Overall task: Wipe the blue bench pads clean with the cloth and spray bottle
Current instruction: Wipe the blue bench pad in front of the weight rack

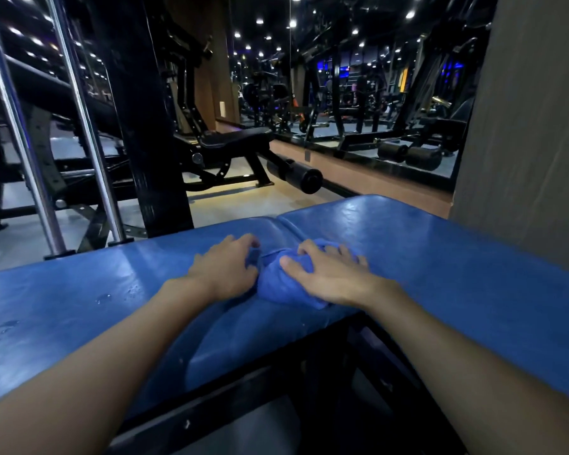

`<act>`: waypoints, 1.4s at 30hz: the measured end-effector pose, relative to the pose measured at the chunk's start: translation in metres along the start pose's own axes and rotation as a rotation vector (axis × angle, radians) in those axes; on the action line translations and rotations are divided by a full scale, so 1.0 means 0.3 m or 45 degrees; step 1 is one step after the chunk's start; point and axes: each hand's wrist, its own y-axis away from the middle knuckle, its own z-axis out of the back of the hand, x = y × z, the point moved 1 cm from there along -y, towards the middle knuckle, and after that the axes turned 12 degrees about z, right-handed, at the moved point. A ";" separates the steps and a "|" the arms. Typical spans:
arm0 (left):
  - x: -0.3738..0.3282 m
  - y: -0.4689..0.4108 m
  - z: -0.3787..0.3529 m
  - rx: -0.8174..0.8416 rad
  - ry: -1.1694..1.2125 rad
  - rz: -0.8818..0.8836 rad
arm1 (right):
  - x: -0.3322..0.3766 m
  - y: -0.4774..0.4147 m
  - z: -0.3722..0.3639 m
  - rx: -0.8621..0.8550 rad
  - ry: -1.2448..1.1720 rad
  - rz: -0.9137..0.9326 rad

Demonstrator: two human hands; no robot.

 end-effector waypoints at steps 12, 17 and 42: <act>0.159 0.000 0.040 0.146 -0.200 0.035 | 0.036 -0.076 -0.008 0.186 0.153 0.000; 0.236 0.003 0.056 0.120 -0.191 0.074 | 0.031 -0.024 -0.020 0.237 -0.066 -0.091; 0.275 -0.142 0.074 0.182 -0.469 -0.053 | 0.083 -0.676 -0.092 0.064 0.034 0.200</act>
